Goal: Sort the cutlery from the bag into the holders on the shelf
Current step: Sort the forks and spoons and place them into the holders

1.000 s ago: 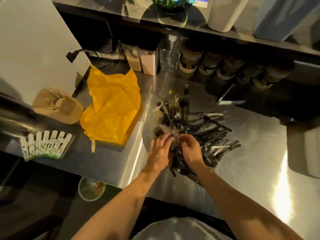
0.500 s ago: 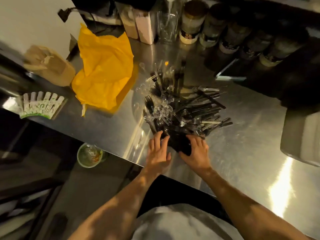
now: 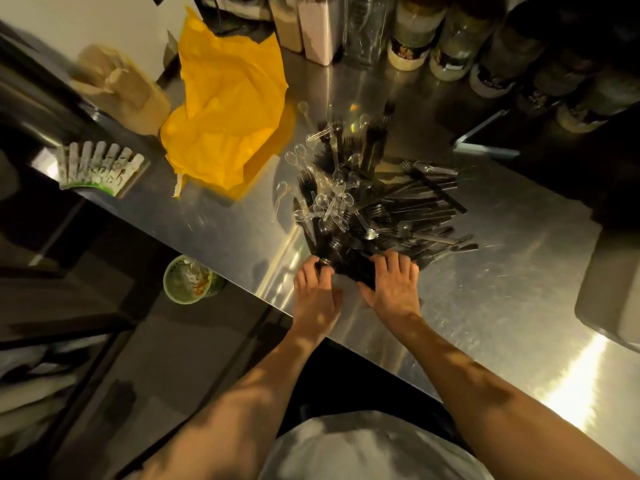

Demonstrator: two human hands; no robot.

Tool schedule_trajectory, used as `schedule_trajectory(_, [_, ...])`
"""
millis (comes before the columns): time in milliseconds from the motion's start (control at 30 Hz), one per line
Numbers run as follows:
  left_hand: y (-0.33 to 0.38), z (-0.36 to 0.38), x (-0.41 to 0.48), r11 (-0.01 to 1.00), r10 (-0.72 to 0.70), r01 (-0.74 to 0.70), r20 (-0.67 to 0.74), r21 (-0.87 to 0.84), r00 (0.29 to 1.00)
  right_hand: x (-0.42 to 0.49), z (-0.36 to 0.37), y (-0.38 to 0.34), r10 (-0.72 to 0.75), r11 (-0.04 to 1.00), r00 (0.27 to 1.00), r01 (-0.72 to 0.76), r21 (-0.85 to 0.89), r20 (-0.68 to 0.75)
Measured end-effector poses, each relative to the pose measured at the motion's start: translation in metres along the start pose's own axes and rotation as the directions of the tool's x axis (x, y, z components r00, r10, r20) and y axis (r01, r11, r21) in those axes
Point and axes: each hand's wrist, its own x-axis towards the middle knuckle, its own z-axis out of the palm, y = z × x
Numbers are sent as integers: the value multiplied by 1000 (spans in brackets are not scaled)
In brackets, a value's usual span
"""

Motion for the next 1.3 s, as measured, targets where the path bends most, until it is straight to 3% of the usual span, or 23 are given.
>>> schedule_trajectory(300, [18, 4, -10, 1000, -19, 18, 187, 8, 982, 2, 2, 8, -40, 999, 995, 43, -32, 94])
schedule_trajectory(400, [20, 7, -8, 1000, 10, -16, 209, 27, 978, 2, 9, 14, -76, 982, 995, 87, -169, 69])
schedule_trajectory(500, [24, 9, -9, 998, 17, -28, 213, 48, 977, -1, 12, 18, -116, 948, 983, 153, -281, 143])
schedule_trajectory(867, [40, 9, -10, 999, -18, 11, 235, 32, 972, -2, 4, 41, -120, 941, 974, 174, -290, 195])
schedule_trajectory(1033, [55, -2, 3, 989, -35, 52, 122, -138, 992, -1, -17, 53, -50, 996, 983, 62, -62, 174])
schedule_trajectory(1133, [76, -8, 14, 967, -54, 97, 181, -237, 982, -2, -40, 57, -10, 990, 983, -17, 143, 181])
schedule_trajectory(1200, [88, -8, 20, 904, -96, 163, 184, -395, 978, -3, -52, 57, 12, 965, 984, -57, 254, 178])
schedule_trajectory(1233, [97, -10, 23, 822, -125, 224, 218, -524, 968, -3, -59, 57, 14, 957, 986, -61, 283, 167])
schedule_trajectory(1300, [119, -16, 28, 526, -191, 410, 366, -745, 911, -1, -66, 57, 2, 936, 988, -55, 346, 152])
